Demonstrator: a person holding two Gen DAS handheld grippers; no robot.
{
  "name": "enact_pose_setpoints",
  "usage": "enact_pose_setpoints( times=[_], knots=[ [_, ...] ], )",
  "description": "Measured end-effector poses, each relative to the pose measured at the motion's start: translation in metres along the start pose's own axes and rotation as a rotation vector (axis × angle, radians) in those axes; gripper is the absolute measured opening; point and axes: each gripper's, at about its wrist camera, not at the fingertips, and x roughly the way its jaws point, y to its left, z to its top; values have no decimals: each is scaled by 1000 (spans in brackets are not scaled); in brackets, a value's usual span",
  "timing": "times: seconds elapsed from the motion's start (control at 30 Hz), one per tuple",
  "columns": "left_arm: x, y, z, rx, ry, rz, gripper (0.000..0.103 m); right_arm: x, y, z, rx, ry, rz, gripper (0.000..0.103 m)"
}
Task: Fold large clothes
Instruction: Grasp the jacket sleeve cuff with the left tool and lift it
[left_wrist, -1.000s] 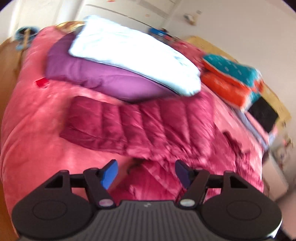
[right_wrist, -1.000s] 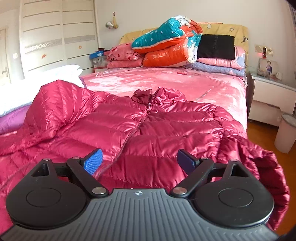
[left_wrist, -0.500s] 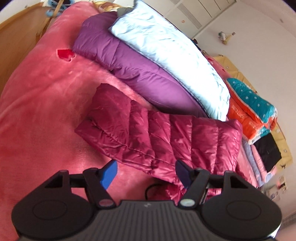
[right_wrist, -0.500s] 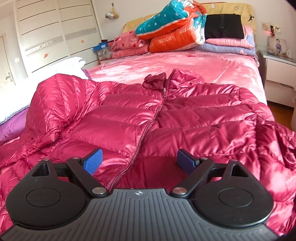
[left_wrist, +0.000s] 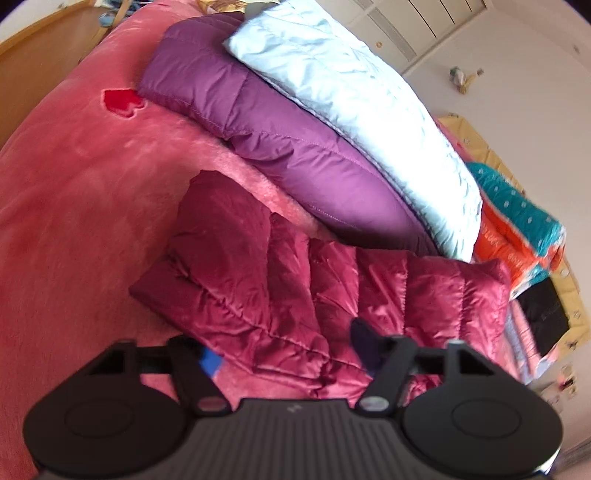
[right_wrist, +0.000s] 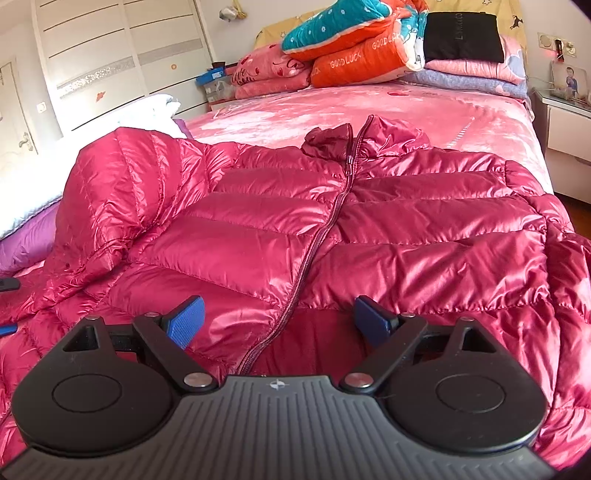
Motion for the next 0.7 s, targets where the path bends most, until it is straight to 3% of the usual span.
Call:
enact_pose_setpoints(
  times=[0.03, 0.13, 0.3, 0.7],
  knots=[
    [2, -2, 1, 21, 11, 10, 33, 1, 0, 0, -1, 3, 0, 103],
    [3, -6, 4, 72, 30, 12, 11, 4, -1, 1, 4, 14, 3, 103],
    [-11, -24, 5, 183, 0, 35, 5, 6, -5, 3, 25, 40, 17, 103],
    [-67, -67, 1, 299, -64, 7, 4, 0, -12, 3, 21, 52, 48, 103]
  ],
)
